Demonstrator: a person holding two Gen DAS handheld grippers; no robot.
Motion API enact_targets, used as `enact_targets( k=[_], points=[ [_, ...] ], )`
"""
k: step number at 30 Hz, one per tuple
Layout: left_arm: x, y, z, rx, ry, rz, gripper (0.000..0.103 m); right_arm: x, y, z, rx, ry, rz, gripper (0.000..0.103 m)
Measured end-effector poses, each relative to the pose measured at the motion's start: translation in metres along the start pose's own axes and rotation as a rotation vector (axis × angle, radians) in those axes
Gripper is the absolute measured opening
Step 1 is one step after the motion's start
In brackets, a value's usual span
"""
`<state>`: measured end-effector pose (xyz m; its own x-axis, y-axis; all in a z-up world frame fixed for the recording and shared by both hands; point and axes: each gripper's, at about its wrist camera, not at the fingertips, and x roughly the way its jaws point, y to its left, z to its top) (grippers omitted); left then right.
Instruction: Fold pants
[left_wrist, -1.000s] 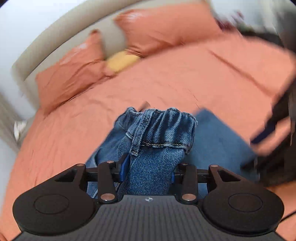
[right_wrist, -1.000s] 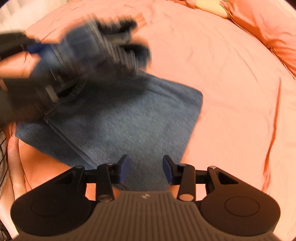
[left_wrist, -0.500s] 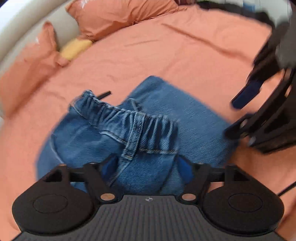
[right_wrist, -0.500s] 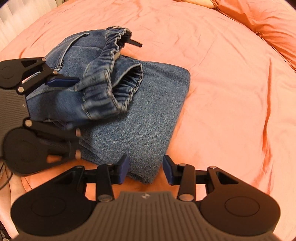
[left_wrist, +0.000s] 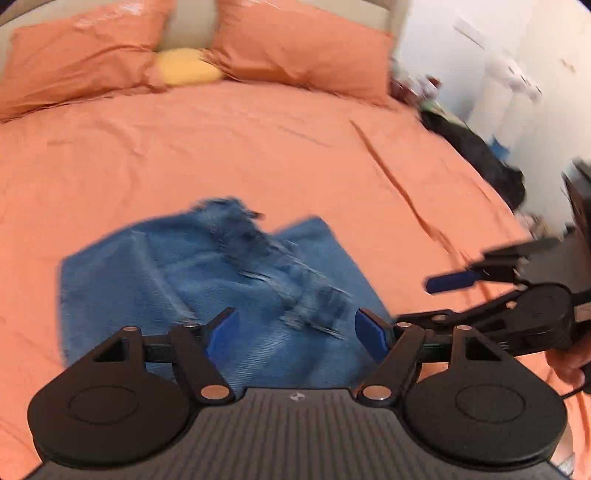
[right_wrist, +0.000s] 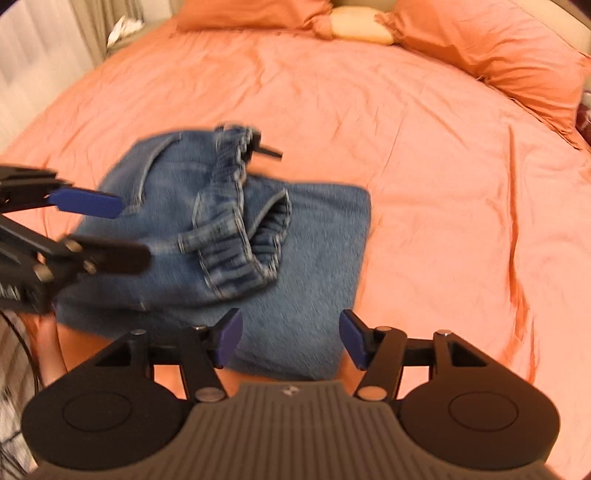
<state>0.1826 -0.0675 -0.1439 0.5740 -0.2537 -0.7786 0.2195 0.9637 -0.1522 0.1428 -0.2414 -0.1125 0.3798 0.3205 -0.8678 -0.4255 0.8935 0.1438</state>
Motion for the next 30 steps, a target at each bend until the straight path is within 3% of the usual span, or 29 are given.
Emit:
enact_targets(
  k=[2,4,5,11,15,20,22,25,26,30],
  points=[
    [-0.003,0.025,0.004,-0.037,-0.016,0.042,0.084,0.000,-0.001,0.006,0.077,-0.017,0.048,0.057],
    [-0.005,0.051,0.005,-0.081,-0.010,0.089,0.083,0.003,-0.005,0.011,0.156,-0.033,0.087,0.074],
    [-0.005,0.063,0.004,-0.109,-0.007,0.101,0.082,0.008,-0.007,0.014,0.196,-0.037,0.106,0.077],
    [0.001,0.113,-0.007,-0.247,0.024,0.125,0.081,0.051,-0.014,0.037,0.399,-0.024,0.199,0.073],
    [0.005,0.127,-0.013,-0.274,0.038,0.136,0.081,0.074,-0.002,0.056,0.393,-0.015,0.219,0.054],
    [0.006,0.129,-0.018,-0.243,0.049,0.124,0.081,0.099,0.012,0.065,0.322,0.037,0.211,0.050],
    [0.006,0.127,-0.019,-0.225,0.053,0.121,0.079,0.104,0.014,0.067,0.307,0.040,0.219,0.041],
    [0.003,0.121,-0.020,-0.187,0.058,0.110,0.075,0.087,0.021,0.068,0.232,0.014,0.240,0.025],
    [0.002,0.119,-0.021,-0.166,0.064,0.096,0.073,0.075,0.024,0.067,0.208,0.000,0.267,0.005],
    [-0.002,0.110,-0.024,-0.050,0.107,0.030,0.070,0.036,0.028,0.052,0.144,-0.025,0.289,0.002]
  ],
)
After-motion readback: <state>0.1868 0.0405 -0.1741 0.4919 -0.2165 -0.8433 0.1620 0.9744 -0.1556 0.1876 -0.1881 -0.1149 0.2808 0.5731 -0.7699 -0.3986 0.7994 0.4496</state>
